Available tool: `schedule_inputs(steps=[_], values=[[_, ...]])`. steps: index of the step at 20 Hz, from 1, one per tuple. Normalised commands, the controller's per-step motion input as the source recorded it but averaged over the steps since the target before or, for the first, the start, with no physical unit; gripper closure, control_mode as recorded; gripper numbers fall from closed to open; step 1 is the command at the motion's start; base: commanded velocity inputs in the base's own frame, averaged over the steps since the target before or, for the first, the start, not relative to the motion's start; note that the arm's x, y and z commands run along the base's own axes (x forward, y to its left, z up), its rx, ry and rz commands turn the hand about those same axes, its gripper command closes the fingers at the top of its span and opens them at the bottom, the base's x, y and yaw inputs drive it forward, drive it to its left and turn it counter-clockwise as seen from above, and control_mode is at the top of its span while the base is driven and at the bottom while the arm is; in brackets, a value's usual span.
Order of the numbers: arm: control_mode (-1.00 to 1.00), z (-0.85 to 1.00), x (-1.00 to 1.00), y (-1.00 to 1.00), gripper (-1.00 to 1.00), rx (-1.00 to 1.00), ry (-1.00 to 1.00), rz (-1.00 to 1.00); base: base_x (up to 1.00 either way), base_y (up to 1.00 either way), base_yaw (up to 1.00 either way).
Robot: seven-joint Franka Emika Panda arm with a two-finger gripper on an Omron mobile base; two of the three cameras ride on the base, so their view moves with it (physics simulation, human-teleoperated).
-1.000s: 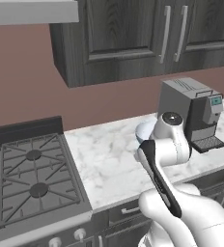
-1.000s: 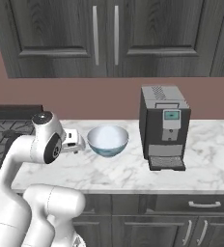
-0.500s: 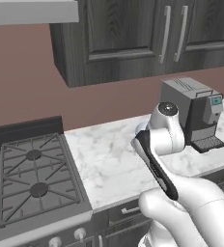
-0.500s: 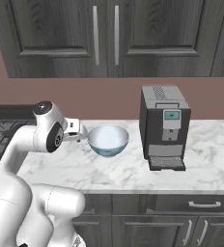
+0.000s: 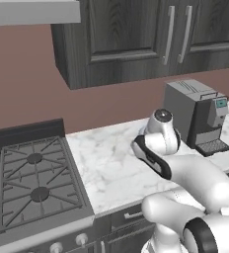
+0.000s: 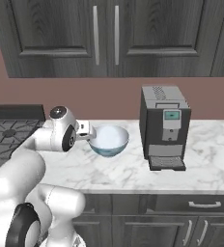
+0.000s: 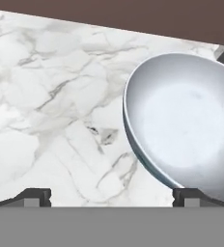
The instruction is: Pick the cup and bowl from the counter and place them on the counter next to the sink.
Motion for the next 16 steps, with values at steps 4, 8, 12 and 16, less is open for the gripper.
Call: schedule_inputs(steps=[4, 8, 12, 16], values=[[-1.0, -0.23, 0.58, -0.15, -1.0, 0.0, 0.0, 0.0, 0.0, 0.0, 0.0], [-1.0, 0.15, 0.04, -0.01, -1.0, 0.0, 0.0, 0.0, 0.0, 0.0, 0.0], [-1.0, 0.06, 0.0, 0.0, -1.0, 0.0, 0.01, 0.0, 0.0, 0.0, 0.0], [-1.0, -0.12, 0.04, -0.01, -1.0, 0.0, 0.03, 0.0, 0.0, 0.0, 0.0]])
